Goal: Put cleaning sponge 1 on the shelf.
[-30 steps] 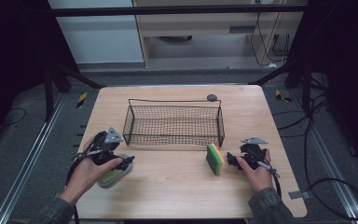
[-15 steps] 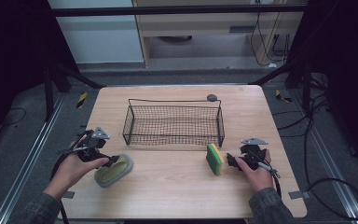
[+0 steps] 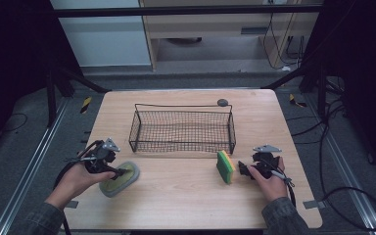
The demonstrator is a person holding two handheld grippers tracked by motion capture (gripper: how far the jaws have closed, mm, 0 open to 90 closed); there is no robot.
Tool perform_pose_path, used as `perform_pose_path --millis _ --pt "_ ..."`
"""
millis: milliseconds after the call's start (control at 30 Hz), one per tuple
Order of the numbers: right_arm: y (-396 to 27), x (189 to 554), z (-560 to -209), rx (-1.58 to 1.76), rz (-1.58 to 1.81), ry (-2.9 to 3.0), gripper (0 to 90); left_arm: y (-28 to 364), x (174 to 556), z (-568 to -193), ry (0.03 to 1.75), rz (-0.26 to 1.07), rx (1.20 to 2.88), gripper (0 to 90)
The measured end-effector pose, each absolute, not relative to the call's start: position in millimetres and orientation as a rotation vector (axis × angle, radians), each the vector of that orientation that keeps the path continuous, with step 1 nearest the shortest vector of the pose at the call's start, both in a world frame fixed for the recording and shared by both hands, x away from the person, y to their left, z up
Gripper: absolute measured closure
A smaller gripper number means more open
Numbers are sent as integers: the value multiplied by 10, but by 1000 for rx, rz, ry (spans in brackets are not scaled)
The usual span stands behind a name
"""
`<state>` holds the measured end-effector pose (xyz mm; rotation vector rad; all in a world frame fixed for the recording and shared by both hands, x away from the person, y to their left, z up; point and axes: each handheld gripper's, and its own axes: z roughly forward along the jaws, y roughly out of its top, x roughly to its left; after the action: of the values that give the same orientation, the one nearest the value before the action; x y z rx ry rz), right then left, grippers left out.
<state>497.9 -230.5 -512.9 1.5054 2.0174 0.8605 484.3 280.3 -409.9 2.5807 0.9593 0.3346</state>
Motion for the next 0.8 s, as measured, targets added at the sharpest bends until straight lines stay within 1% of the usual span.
perform_pose_path --millis 100,133,167,267,433,700,800 --pt "-2303 4978 -5129 1507 862 2017 5 2816 4842 -4127 961 318 2597 397" --pt "-2302 4977 -5129 1507 862 2017 6 2819 4838 -4143 964 306 2602 397" --pt "-2302 4976 -5129 1506 863 2018 6 2824 4830 -4172 962 286 2615 427" --pt "-2304 4976 -5129 1501 861 2021 6 2811 4826 -4215 960 275 2634 476" --pt "-2300 4973 -5127 1503 864 2023 5 2781 4863 -4292 956 253 2680 512" --pt "-2297 4969 -5127 1502 866 2025 6 2786 4906 -4315 949 230 2680 625" --pt "-2297 4970 -5128 1499 863 2025 6 2789 4911 -4316 948 219 2681 649"
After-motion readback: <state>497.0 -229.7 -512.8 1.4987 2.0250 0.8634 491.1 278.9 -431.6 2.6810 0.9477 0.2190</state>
